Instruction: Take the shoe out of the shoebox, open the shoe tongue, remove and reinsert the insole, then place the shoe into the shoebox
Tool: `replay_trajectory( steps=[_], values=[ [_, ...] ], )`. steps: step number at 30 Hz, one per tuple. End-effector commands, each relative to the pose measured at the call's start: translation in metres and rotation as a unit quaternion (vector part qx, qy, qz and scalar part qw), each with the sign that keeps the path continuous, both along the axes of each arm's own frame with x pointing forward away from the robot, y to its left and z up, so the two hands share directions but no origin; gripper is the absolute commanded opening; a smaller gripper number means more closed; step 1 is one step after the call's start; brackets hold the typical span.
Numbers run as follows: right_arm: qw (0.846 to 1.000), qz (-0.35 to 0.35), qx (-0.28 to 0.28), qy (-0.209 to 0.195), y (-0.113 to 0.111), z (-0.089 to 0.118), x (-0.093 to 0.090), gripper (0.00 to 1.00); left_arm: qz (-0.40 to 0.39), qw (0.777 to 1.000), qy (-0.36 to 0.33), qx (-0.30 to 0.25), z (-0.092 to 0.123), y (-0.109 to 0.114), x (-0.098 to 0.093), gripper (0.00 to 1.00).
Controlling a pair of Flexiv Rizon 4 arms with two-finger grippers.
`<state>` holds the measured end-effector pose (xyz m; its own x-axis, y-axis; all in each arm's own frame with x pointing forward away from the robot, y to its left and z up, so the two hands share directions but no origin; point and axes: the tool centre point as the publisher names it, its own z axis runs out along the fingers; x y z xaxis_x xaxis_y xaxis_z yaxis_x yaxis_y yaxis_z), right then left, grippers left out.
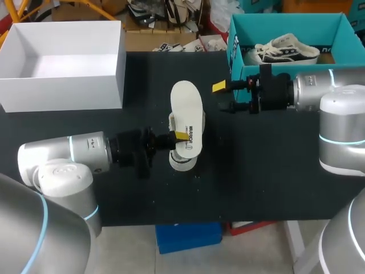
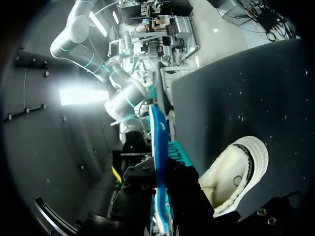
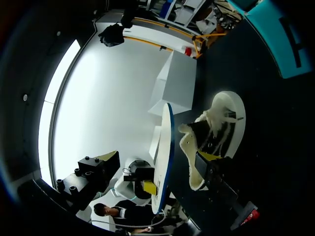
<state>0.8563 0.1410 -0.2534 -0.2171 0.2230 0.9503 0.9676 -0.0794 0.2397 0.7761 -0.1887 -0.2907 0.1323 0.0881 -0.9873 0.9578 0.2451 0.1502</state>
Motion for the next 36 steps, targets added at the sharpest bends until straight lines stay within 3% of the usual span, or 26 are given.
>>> replay_trajectory(
  steps=[1,16,25,28,29,30,31,36],
  values=[
    [1.0,0.016,0.003,-0.003,0.003,-0.002,-0.001,1.0,0.001,1.0,-0.001,0.002,0.0,-0.001,-0.001,0.0],
    [0.995,0.092,0.034,0.01,0.051,-0.017,-0.01,1.0,0.001,1.0,-0.001,0.002,0.0,-0.001,-0.001,0.0],
    [0.992,0.114,0.038,0.037,0.066,-0.021,-0.017,1.0,0.001,1.0,-0.001,0.002,0.0,-0.001,-0.001,0.0],
    [0.991,0.118,0.038,0.046,0.068,-0.022,-0.019,0.92,0.001,1.0,-0.001,0.002,0.0,-0.001,-0.001,0.0],
    [0.991,0.118,0.038,0.048,0.068,-0.021,-0.019,0.85,0.001,1.0,-0.001,0.002,0.0,-0.001,-0.001,0.0],
    [0.991,0.12,0.038,0.052,0.068,-0.021,-0.019,0.66,0.001,1.0,-0.001,0.002,0.0,-0.001,-0.001,0.0],
    [0.99,0.121,0.038,0.056,0.068,-0.021,-0.019,0.54,0.001,1.0,-0.001,0.002,0.0,-0.001,-0.001,0.0],
    [0.986,0.14,0.033,0.086,0.071,-0.026,-0.02,0.34,0.001,1.0,-0.001,0.002,0.0,-0.001,-0.001,0.0]
  ],
)
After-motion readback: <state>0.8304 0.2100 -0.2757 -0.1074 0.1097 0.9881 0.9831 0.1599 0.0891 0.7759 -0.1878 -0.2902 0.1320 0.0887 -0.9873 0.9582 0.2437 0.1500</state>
